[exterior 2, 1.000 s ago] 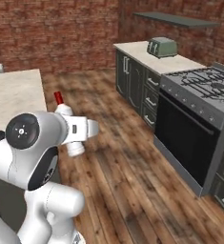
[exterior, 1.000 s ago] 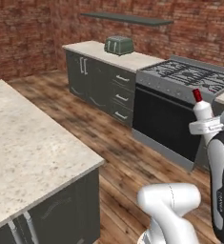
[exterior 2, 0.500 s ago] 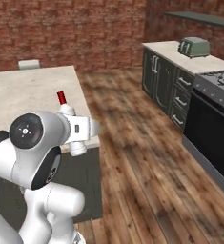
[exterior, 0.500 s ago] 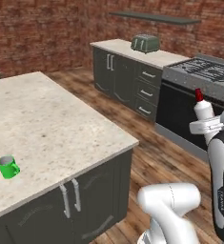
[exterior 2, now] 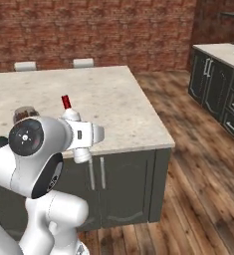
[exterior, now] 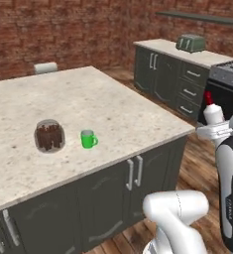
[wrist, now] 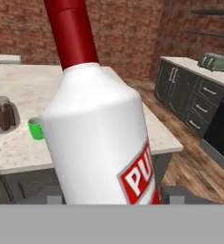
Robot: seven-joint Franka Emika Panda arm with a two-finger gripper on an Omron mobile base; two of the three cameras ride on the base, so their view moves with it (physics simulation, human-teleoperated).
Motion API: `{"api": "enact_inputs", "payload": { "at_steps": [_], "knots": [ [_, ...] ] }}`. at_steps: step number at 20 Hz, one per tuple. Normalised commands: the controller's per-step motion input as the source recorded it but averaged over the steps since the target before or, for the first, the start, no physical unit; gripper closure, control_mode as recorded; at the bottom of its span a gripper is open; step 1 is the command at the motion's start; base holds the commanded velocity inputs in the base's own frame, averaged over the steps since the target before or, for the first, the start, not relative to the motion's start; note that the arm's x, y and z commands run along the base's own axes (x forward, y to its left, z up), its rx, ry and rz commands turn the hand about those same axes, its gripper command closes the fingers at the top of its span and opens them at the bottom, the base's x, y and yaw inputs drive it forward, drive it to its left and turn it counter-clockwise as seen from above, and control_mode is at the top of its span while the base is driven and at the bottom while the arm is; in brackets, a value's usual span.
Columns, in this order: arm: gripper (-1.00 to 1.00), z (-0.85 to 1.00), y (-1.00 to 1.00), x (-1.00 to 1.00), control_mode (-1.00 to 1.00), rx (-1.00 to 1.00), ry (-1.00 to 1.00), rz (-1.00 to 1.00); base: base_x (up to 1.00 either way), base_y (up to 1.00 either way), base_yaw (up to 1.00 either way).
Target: Open the cabinet directly in front. Then move the liquor and the mug to the dining counter with the jar on it.
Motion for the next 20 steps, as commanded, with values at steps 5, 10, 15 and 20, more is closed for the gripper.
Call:
{"api": "enact_inputs", "payload": {
  "at_steps": [5,10,15,20],
  "knots": [
    [1.00,0.00,0.00,0.00,1.00,0.00,0.00,0.00,-0.15,1.00,0.19],
    [1.00,0.00,0.00,0.00,1.00,0.00,0.00,0.00,0.00,1.00,0.14],
    [1.00,0.00,0.00,0.00,1.00,0.00,0.00,0.00,0.25,0.99,0.06],
    [1.00,0.00,0.00,0.00,1.00,0.00,0.00,0.00,0.57,0.64,0.00]
  ]
}}
